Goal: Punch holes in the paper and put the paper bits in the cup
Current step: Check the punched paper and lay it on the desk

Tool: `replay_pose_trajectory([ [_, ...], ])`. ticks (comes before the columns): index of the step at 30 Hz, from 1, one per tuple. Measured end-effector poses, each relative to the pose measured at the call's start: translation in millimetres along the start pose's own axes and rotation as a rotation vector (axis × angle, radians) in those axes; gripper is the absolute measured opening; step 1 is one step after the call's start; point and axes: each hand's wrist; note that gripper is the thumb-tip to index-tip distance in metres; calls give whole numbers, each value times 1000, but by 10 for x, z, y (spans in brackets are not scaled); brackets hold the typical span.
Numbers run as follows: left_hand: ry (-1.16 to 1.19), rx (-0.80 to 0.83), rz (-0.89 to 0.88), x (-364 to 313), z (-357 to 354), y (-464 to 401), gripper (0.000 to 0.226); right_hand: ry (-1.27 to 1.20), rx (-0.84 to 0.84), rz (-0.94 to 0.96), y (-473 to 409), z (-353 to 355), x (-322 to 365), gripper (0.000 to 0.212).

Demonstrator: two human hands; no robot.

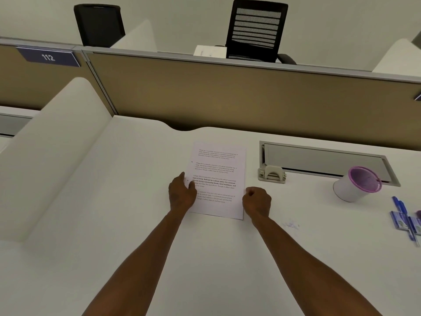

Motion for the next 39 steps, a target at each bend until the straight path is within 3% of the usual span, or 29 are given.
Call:
replay_pose_trajectory([
  [9, 9, 31, 2, -54, 64, 56, 55, 15, 97, 11, 82, 63, 15, 20],
  [12, 7, 24, -11, -46, 73, 58, 55, -11, 75, 31, 104, 86, 2, 33],
  [17, 22, -45, -32, -55, 104, 149, 54, -83, 21, 74, 204, 194, -128, 32],
  [20, 24, -122, -115, -125, 82, 352, 51, -159, -11, 89, 329, 329, -249, 16],
  [25, 78, -151, -280, -372, -59, 910, 48, -283, -129, 142, 543, 724, -535, 17],
  [30, 156, -13, -423, -590, -333, 1637, 43, -217, -320, 95, 540, 1317, -1076, 24],
  [34, 139, 234, -482, -644, -659, 2074, 43, 40, -212, 64, 386, 1646, -1420, 30],
  [39, -3, 367, -535, -632, -1002, 2202, 51, 258, -131, 270, 245, 1748, -1594, 35],
])
Point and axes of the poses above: each hand's wrist, its own y-axis away from the middle knuckle, its own z-axis out of the back of the hand, x = y × z, and after that the axes turned 9 degrees about -z, right-handed
